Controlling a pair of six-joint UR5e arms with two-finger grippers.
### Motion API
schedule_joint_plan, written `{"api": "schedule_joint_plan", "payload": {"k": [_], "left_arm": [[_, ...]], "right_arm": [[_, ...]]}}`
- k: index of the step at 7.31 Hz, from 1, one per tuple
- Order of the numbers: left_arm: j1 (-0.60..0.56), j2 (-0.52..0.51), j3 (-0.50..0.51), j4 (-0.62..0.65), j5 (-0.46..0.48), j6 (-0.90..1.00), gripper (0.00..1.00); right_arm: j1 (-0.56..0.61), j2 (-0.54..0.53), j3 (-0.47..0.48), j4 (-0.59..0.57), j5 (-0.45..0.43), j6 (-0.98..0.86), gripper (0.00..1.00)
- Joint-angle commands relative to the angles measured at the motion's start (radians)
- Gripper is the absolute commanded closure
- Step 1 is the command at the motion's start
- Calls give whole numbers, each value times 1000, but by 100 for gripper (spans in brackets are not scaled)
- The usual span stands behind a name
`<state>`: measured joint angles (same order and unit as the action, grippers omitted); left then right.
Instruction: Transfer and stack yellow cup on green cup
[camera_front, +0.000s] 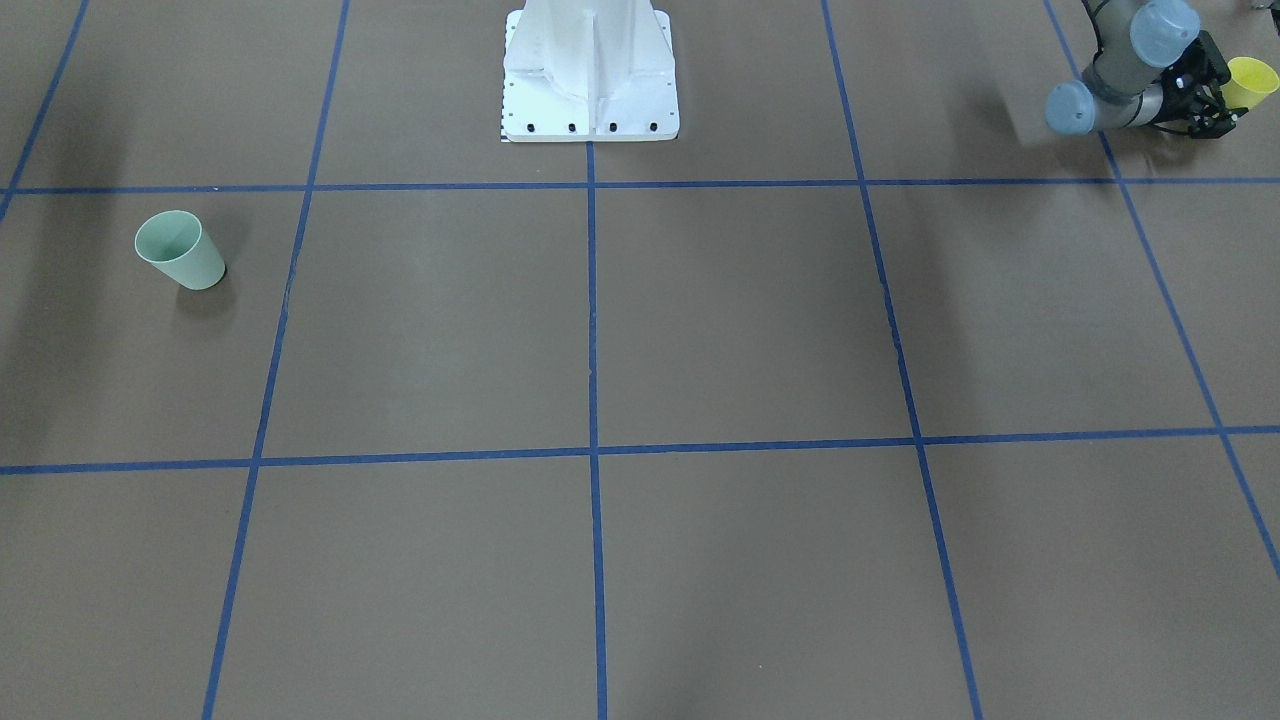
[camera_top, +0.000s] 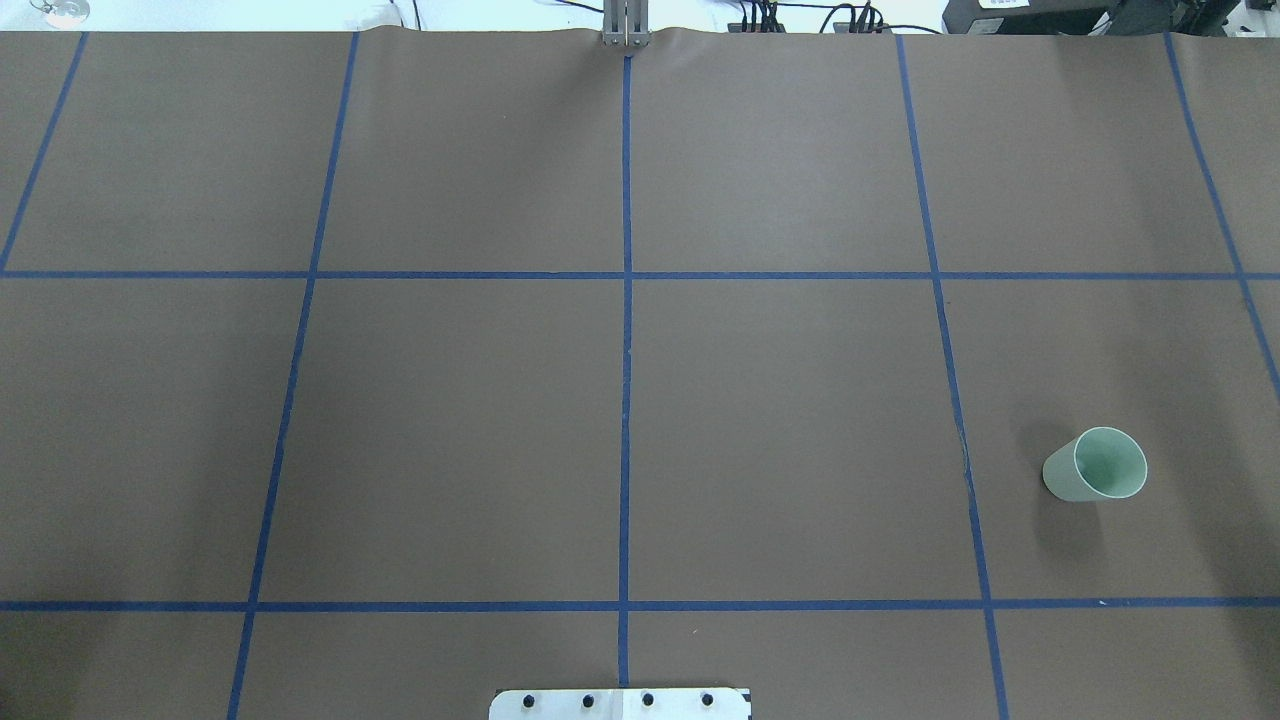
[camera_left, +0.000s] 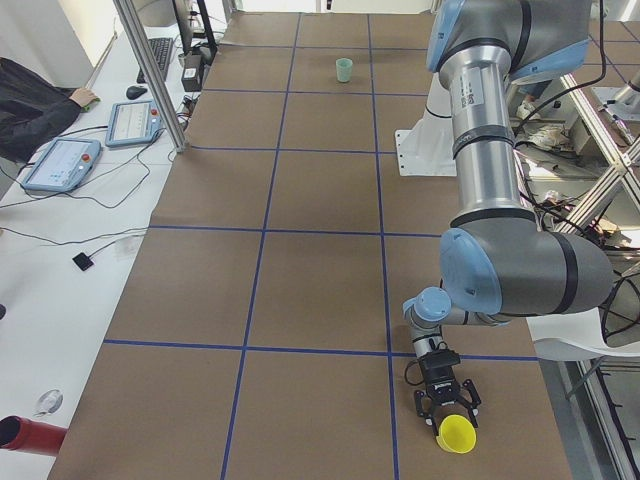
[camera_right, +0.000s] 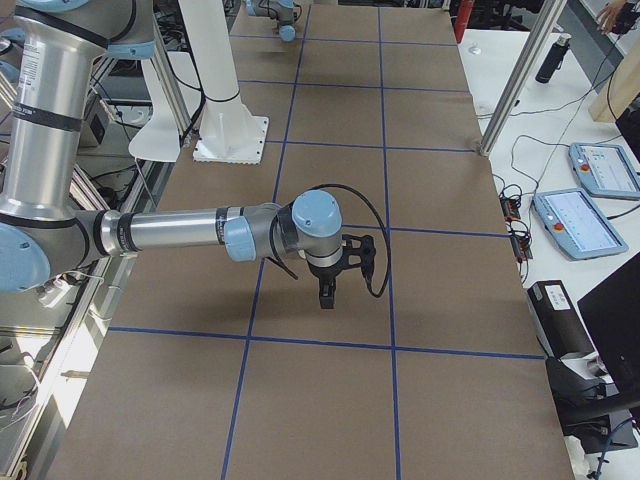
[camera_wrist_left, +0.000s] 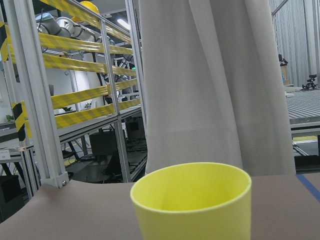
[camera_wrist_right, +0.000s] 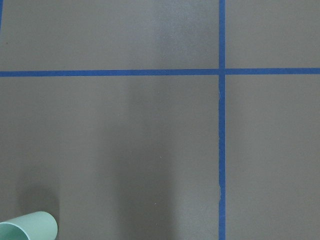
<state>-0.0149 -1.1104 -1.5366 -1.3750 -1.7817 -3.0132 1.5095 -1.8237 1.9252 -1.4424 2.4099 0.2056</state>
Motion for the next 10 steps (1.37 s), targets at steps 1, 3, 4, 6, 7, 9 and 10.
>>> {"api": "schedule_joint_plan", "payload": {"k": [1,3,4,6,7,9,10], "left_arm": [[7,1,44,-35,2,-1,0],[13,1,75,-42,4,-1,1],[15,1,87,-47,5,-1,21],[13,73,81,-115,11,17,74],[13,114,57,-125,11,61,88],[6,214,-46,-125,11,171,99],[-3,236,-63,-125,13,230,99]], "right_arm": [[0,1,2,-1,0,0,0],[0,6,2,-1,0,0,0],[0,6,3,0,0,0,0],[0,7,3,-1,0,0,0],[0,7,3,0,2,0,0],[0,9,2,-1,2,0,0],[0,11,5,0,5,2,0]]}}
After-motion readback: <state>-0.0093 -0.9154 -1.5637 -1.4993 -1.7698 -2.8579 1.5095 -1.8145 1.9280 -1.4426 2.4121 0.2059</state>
